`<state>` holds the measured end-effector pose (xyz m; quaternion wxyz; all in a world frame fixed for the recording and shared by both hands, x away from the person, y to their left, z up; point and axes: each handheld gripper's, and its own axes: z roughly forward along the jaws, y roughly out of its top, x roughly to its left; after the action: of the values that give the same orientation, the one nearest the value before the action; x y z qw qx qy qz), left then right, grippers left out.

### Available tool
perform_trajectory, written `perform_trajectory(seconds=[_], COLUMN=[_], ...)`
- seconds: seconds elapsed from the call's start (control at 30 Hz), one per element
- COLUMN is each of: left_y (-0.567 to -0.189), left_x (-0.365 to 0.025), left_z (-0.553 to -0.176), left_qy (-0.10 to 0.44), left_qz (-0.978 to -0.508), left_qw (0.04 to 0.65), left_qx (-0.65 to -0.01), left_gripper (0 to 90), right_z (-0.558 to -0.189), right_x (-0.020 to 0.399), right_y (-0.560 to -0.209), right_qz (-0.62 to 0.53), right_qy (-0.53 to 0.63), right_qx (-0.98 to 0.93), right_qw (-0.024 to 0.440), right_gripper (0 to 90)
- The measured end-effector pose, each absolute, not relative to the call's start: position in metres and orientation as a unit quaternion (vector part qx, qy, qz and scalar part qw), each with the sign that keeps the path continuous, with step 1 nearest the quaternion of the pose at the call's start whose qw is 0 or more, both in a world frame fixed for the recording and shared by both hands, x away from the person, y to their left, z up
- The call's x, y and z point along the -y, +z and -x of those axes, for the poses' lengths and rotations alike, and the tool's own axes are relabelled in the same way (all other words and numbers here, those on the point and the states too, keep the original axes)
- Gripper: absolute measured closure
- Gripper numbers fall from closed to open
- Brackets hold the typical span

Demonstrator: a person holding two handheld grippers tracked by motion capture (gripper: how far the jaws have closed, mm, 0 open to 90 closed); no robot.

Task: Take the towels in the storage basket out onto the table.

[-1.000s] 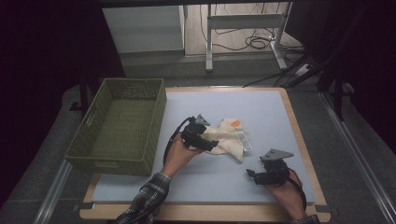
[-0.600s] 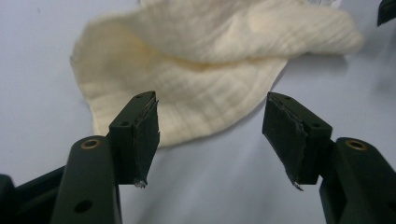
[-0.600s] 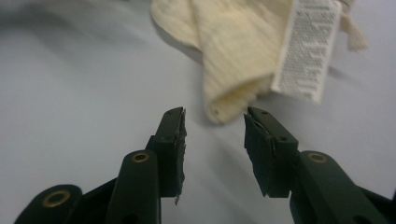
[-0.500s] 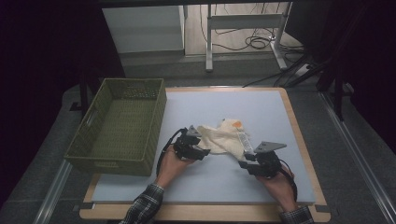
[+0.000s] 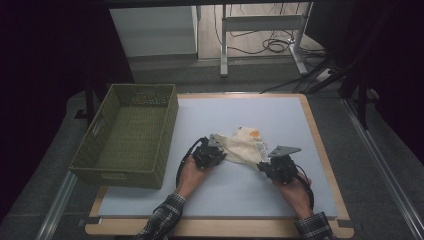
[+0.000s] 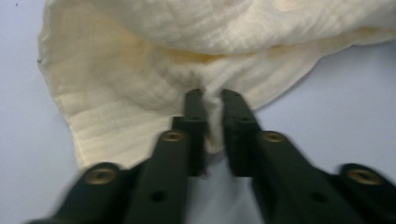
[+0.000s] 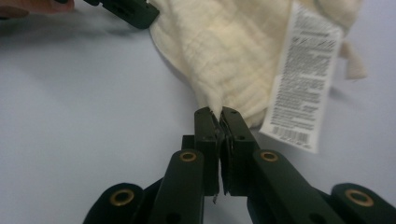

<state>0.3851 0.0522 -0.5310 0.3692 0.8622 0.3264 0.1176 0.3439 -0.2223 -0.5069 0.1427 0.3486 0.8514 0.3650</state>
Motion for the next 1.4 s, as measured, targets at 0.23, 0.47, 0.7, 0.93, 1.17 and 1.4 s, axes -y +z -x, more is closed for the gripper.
perform_trajectory(seconds=[0.23,0.47,0.7,0.93,1.17,1.4], left_y=[-0.498,-0.448,-0.458,-0.482,-0.499,-0.512], left_x=[-0.069,-0.092,-0.099,-0.093,-0.072,-0.039], left_z=[-0.376,-0.380,-0.433,-0.424,-0.390,-0.370], left_qy=[0.138,0.192,0.220,0.191,0.128,0.102], left_qz=[-0.847,-0.821,-0.811,-0.820,-0.845,-0.875], left_qw=[0.400,0.419,0.349,0.360,0.389,0.381], left_qx=[-0.321,-0.338,-0.414,-0.403,-0.343,-0.282], left_gripper=[85.8,85.9,66.1,50.3,51.9,63.5], right_z=[-0.344,-0.350,-0.397,-0.402,-0.384,-0.377], right_x=[0.245,0.264,0.278,0.285,0.276,0.236], right_y=[-0.472,-0.432,-0.422,-0.448,-0.469,-0.499], right_qz=[-0.350,-0.354,-0.395,-0.407,-0.390,-0.348], right_qy=[0.381,0.385,0.358,0.350,0.377,0.367], right_qx=[-0.837,-0.823,-0.809,-0.815,-0.825,-0.853], right_qw=[0.179,0.222,0.249,0.217,0.160,0.129], right_gripper=[86.2,86.2,75.7,68.3,71.3,73.3])
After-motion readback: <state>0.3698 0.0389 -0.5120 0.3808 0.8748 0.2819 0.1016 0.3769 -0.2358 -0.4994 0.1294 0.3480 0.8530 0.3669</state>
